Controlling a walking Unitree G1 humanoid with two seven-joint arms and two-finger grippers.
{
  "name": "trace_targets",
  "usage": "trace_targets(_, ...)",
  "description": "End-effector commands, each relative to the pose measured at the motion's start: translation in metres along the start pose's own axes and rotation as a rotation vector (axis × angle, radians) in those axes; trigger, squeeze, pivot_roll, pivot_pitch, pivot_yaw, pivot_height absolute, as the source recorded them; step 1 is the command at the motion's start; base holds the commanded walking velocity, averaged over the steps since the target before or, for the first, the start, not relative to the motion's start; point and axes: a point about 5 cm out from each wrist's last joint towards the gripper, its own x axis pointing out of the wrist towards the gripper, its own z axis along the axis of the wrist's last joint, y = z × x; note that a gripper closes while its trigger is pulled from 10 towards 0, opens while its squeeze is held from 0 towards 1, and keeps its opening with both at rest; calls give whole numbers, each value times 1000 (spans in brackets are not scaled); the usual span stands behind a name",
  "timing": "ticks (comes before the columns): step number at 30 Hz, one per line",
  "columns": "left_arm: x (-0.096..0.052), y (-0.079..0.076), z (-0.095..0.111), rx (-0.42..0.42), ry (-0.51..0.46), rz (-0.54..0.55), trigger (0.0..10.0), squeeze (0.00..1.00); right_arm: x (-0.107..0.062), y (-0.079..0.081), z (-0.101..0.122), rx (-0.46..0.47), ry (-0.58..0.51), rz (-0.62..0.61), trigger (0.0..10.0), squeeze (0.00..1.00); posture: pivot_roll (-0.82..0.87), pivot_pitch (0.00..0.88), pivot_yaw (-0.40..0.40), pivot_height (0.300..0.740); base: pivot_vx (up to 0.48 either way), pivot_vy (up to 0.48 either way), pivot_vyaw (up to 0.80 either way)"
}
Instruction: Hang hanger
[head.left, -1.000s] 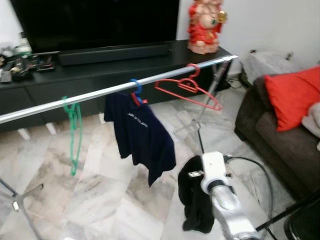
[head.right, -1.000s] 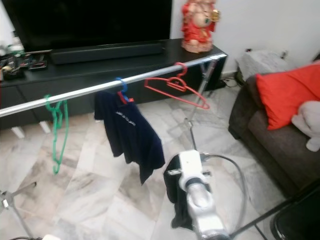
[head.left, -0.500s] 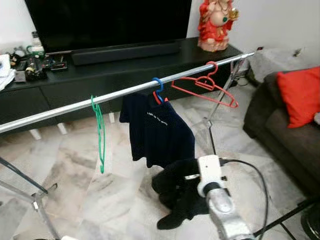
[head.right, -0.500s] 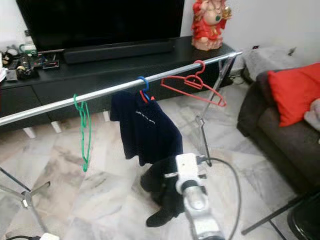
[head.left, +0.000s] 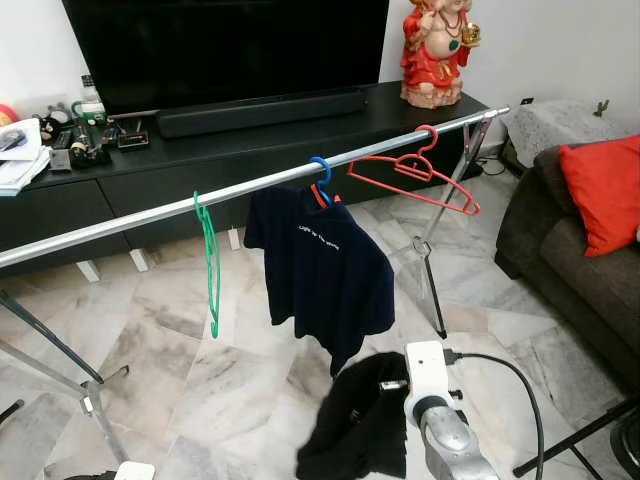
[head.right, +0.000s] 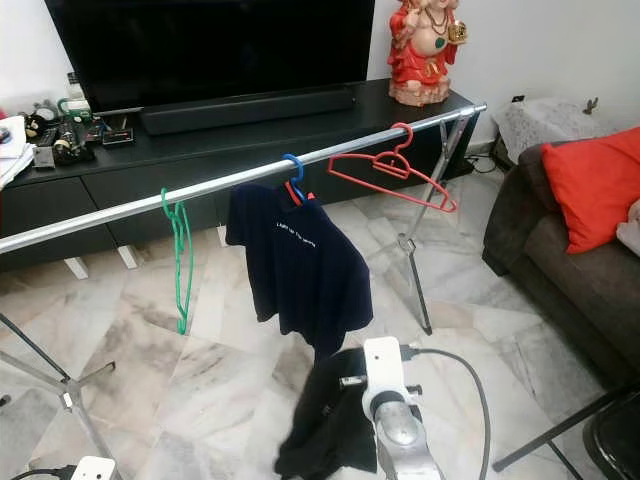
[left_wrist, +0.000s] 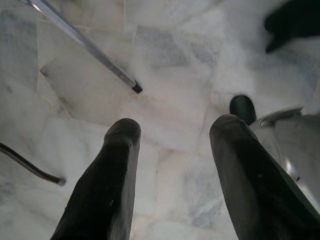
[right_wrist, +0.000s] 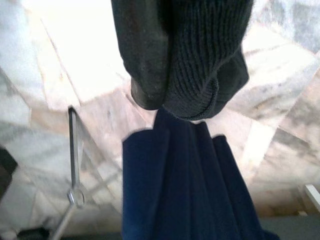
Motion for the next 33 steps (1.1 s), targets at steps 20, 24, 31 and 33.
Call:
trace_targets(20,2,-27,86,-52,-421,-64,10000,0,1,-3,-11,0,23,-5,10000,0,22,80,4,740,0,-158,0)
trace_targets(24,-10,-17,102,-48,-555,-30,10000,0,-1,-4,-20,-3,58,1,10000,0,23,81,4,740,0,0,0)
trace_targets(31,-42,-7,114,-75,-723,13,10000,0,-5,-8,-33,18,110,-6,10000,0,39,88,-7,740,0,0,0)
trace_targets(33,-58,-12,126,-79,-809,-21,10000,0,-9,-7,-43,27,147,8,10000,0,46,94,-12,740,0,0,0)
